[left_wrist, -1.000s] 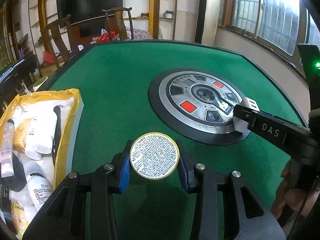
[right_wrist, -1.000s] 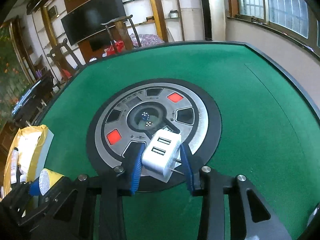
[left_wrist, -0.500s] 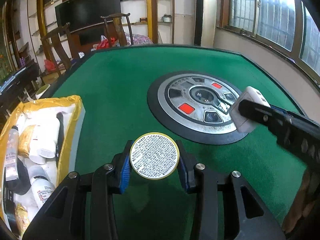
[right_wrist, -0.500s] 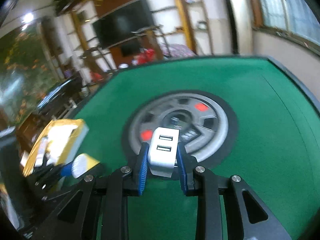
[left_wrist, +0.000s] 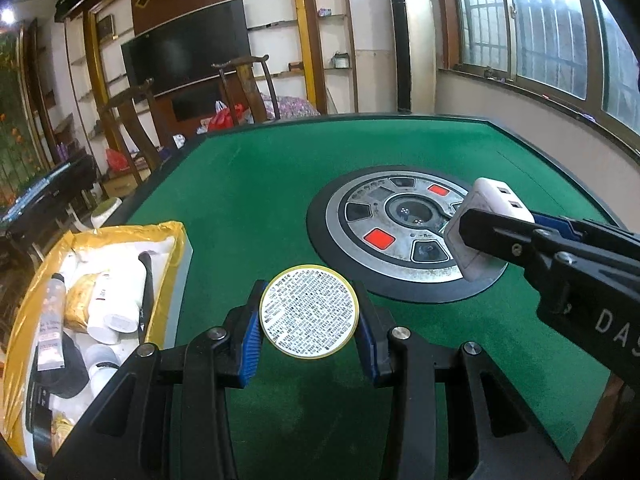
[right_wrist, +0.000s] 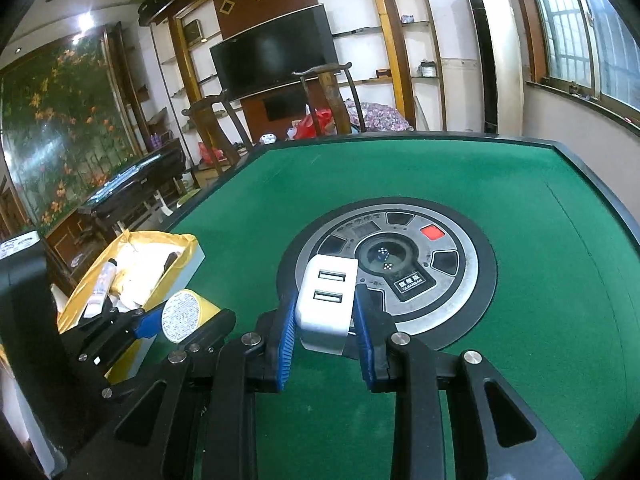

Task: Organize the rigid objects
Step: 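Lift the tin and charger and carry them toward the tray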

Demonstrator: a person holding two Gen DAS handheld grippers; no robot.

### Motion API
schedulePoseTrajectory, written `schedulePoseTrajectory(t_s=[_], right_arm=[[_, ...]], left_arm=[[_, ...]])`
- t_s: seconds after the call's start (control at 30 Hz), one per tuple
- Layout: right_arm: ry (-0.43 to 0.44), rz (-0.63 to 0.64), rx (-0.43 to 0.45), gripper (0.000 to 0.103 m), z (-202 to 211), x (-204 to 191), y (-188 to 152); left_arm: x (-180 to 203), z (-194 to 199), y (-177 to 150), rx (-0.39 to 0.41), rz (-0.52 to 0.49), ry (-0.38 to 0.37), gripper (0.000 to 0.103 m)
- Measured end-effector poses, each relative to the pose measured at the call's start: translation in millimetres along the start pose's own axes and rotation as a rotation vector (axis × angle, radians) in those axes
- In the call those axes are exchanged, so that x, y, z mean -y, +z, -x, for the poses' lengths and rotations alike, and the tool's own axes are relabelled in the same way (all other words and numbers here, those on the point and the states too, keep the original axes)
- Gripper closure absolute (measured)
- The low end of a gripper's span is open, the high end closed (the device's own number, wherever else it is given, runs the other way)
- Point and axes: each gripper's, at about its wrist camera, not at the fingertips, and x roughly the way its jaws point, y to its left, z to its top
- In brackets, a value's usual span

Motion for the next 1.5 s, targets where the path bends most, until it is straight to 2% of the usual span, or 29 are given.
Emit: schedulePoseTrajectory(t_s=[0.6, 1.1, 1.27, 1.5], right_arm=[[0.006, -0.017, 0.033, 0.079, 4, 3, 5], [0.007, -0.013, 0.032, 0.079, 5, 3, 5], [0.024, -0.012, 0.036, 0.079, 5, 1, 5], [0.11, -0.01, 0.027, 0.079, 2, -19, 0]], left_arm=[[1, 13, -1, 0.071, -0.006, 0.065, 0.066], [0, 18, -2, 0.092, -0.012, 0.083, 0.066], [-17, 34, -1, 0.103, 0.049, 0.056, 0.066], [-62, 66, -12, 0.121, 0.129, 0.068, 0.066]])
